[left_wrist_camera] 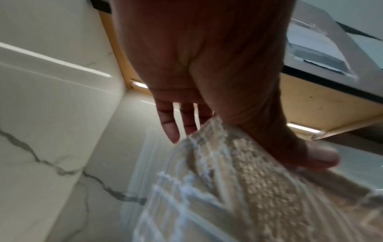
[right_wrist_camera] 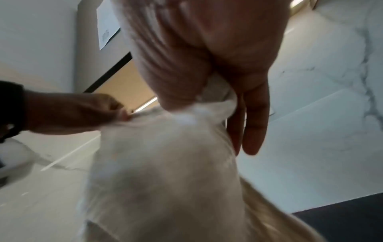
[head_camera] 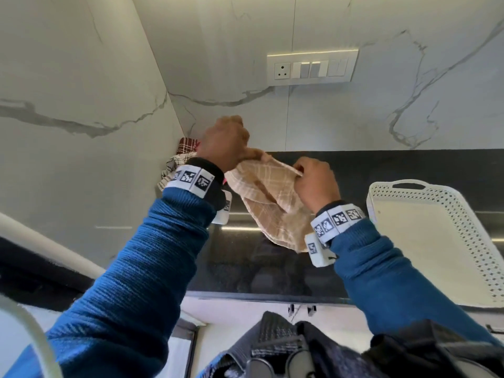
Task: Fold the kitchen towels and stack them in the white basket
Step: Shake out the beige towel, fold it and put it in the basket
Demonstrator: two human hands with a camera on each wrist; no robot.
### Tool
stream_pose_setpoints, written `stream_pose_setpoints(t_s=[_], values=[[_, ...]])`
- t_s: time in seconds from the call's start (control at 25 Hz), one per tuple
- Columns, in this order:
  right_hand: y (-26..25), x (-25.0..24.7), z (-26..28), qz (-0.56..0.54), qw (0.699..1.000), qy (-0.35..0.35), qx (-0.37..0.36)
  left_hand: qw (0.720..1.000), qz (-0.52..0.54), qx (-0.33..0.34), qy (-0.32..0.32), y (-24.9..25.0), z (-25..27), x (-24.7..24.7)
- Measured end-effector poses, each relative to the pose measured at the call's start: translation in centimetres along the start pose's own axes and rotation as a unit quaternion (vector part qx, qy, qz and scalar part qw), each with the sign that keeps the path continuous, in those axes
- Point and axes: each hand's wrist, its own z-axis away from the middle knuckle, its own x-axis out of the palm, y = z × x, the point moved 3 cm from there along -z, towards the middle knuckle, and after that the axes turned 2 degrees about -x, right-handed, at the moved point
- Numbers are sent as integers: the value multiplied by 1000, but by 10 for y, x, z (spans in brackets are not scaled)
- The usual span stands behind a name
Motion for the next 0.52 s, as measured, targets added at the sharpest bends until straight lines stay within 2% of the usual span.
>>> stream_pose_setpoints(t_s=[0.08,0.16,0.24,0.36,0.44,0.52], values=[[13,-12,0,44,997,-66,12,999,31,4,-23,-38,0,-5],[24,-28,-2,59,990,-127,10,996,76,-25,-48,-76,2,0],[35,-46,-15,104,981,-162,16,992,82,-46,-83,-106,0,15],[46,-58,-62,192,962,-187,54,993,59,-50,-88,-135,-27,29],[45,-68,-101,193,963,-162,92,996,-1,-49,-80,-140,-60,24],[30,-96,-142,192,976,-30,97,996,-56,-67,-36,-138,-95,0]])
